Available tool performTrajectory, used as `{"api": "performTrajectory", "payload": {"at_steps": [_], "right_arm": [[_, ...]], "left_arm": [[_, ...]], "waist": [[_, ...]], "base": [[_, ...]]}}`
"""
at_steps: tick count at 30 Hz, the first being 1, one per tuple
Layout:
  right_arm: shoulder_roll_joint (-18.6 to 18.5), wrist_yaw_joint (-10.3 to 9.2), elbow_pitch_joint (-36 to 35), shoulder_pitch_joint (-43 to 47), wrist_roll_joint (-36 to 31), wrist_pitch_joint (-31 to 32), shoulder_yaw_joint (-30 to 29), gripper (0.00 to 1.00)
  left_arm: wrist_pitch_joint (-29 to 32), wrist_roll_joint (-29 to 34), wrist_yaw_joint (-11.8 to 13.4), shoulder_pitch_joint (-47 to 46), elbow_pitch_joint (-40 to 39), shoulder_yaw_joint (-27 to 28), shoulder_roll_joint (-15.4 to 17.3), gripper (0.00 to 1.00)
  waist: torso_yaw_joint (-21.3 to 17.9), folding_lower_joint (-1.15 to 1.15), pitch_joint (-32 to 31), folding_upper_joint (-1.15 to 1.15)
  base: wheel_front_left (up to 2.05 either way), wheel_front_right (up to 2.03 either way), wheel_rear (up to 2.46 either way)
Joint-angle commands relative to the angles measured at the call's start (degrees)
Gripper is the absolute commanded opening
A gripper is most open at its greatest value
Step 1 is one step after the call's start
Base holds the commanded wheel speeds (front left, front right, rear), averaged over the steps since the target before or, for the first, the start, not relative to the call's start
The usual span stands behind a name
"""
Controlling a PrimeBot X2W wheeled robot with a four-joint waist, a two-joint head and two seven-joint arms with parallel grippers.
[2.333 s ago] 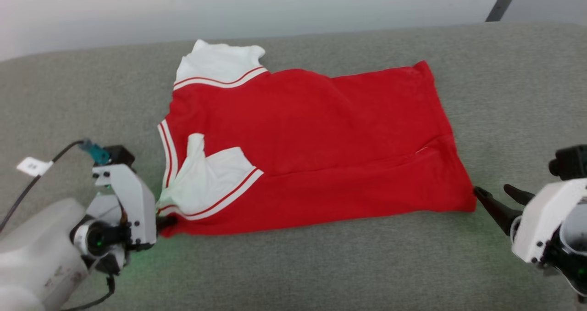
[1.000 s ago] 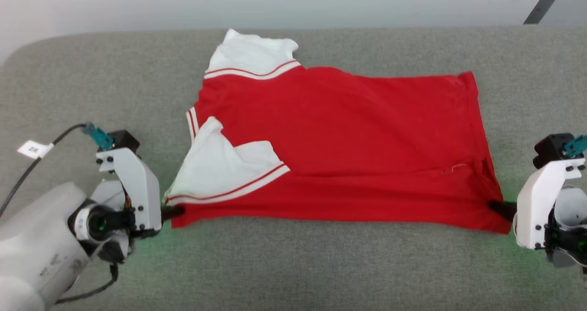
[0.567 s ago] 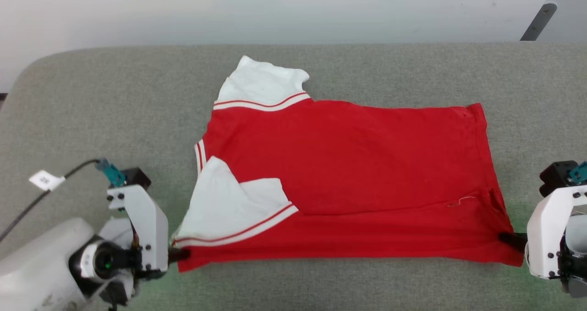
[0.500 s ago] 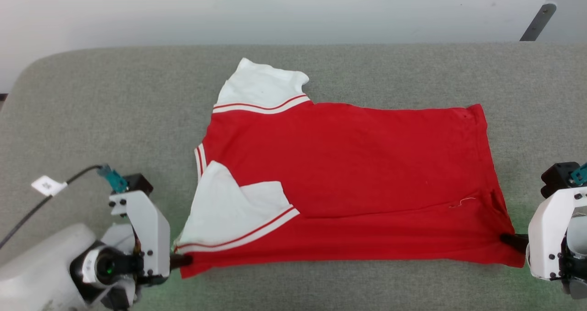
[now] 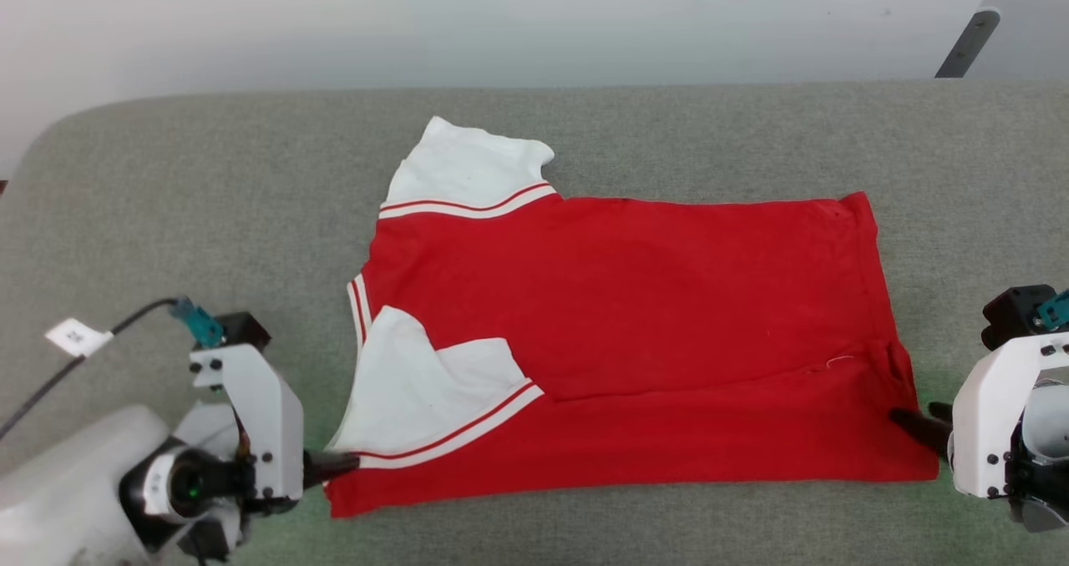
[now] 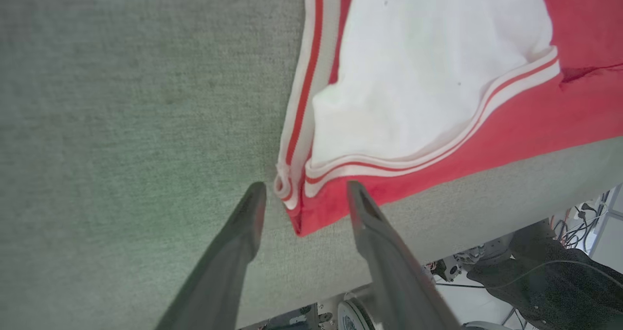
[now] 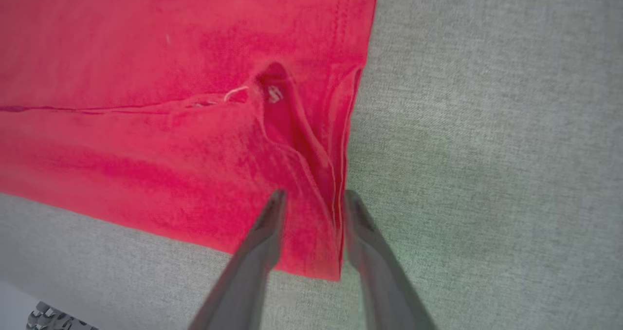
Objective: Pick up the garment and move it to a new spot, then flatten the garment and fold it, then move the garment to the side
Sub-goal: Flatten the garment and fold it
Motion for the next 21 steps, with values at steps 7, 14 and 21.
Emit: {"api": "performTrajectory", "payload": {"at_steps": [7,14,21], "right_arm": [[0.7,-0.05,-2.7,0.0,-0.6,-3.1,-1.4,1.0],[1.4,-0.05,-11.0,2.1,-1.8,-11.4,-2.5,1.0],[3.3,-0.05,-18.6,2.4,-7.2,-29.5,-2.1,1.0]], "left_arm": [[-0.7,1.4,-0.5,-3.5,-1.3,2.1,2.0,1.0],[-5.1,6.3,-3.4,-9.5,-1.8,4.7,2.0,1.0],[-11.8,12.1,-9.1,-14.7,3.3,6.4,-0.7,1.0]], "waist": [[-1.0,0.0,-0.4,0.0],[-3.0,0.0,0.3,0.0],[-6.9,0.0,2.6,0.0]], "base": [[0.0,0.0,0.0],[0.0,0.0,0.0],[0.0,0.0,0.0]]}}
